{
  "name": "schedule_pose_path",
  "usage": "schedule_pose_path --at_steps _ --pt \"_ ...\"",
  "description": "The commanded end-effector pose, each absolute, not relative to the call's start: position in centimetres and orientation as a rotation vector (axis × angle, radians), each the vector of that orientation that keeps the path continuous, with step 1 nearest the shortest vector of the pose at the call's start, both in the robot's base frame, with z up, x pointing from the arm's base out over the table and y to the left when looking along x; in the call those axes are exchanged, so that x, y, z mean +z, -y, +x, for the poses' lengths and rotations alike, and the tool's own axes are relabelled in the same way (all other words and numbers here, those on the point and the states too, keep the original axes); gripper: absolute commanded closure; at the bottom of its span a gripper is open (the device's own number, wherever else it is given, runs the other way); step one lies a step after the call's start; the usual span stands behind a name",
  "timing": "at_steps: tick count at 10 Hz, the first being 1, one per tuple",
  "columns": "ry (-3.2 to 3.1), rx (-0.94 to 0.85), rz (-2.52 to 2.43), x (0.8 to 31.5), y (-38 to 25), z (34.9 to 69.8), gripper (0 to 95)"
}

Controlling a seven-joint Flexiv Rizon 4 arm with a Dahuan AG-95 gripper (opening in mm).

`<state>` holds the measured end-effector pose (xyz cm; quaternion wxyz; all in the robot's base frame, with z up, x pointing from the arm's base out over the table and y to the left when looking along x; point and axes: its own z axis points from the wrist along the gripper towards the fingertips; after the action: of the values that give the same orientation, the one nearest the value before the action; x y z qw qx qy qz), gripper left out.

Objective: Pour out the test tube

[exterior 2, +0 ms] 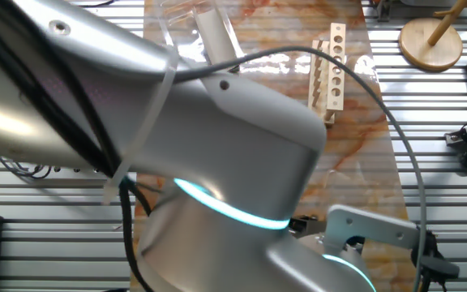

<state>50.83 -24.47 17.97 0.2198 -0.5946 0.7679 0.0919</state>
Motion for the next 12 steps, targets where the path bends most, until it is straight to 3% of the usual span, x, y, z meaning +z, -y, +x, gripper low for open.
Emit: schedule_pose_path --at_steps 1,12 --pt "-2.120 0.256 -1.638 17.99 24.41 50.75 95.0" --pt "-2.094 0.256 -1.615 18.12 24.42 50.78 95.0"
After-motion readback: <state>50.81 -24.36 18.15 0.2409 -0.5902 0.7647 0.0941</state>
